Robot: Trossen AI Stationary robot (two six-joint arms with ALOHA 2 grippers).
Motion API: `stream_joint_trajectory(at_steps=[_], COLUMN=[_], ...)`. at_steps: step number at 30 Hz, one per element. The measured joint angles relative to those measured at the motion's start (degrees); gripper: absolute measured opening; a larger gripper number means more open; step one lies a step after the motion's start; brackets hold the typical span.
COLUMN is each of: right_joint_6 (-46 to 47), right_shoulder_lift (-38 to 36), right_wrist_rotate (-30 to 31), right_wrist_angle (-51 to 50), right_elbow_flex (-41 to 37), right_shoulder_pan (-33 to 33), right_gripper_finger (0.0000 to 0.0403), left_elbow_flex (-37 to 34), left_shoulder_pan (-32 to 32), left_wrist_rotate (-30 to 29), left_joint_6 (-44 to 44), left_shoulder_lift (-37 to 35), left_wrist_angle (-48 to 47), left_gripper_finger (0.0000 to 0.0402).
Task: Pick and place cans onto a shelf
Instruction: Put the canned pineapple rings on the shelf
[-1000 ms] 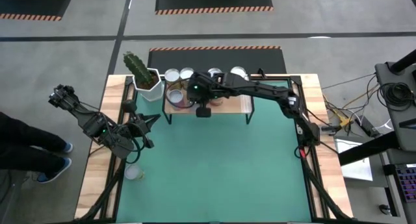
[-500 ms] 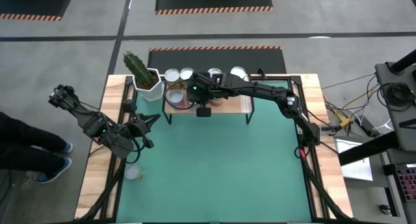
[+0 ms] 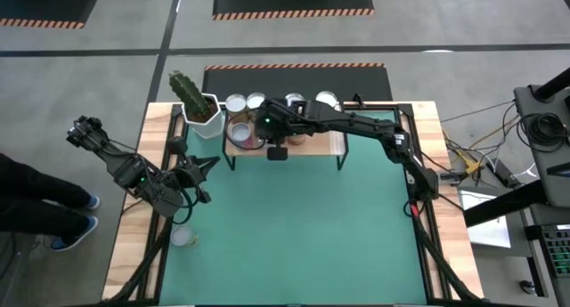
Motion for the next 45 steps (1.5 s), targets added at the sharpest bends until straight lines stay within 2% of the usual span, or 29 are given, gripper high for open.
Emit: stream_joint_trajectory(at_steps=[3,11,23,27,30,45], right_joint_6=[-0.18,-1.96,-1.30,-0.64,-0.43,-1.96], right_shoulder_lift=[-0.10,2.49,3.30,3.11,3.11,2.92], right_wrist_rotate=[-0.15,-0.22,0.15,3.35,3.56,7.46], right_wrist_angle=[0.07,-0.25,-3.49,-6.55,-6.87,-0.12], right_elbow_flex=[0.24,0.03,-0.10,-0.10,0.18,0.78], right_shoulder_pan=[1.45,4.46,4.47,4.49,4.47,4.08], right_gripper_finger=[0.0080,0.0013,0.0009,0.0009,0.0009,0.0009], left_elbow_flex=[0.00,0.00,0.00,-0.09,-0.09,-0.20], left_shoulder_pan=[-0.01,0.02,0.01,0.02,0.02,0.01], left_wrist_rotate=[0.00,0.02,0.04,0.04,0.04,0.04], left_joint_6=[0.00,0.00,0.00,0.00,0.00,0.00], left_shoulder_lift=[0.00,0.00,0.00,0.00,0.00,0.01], left_wrist_angle=[0.00,-0.03,-0.03,-0.16,-0.16,-0.19], left_gripper_finger=[0.0000,0.0000,0.0000,0.0000,0.0000,0.0000])
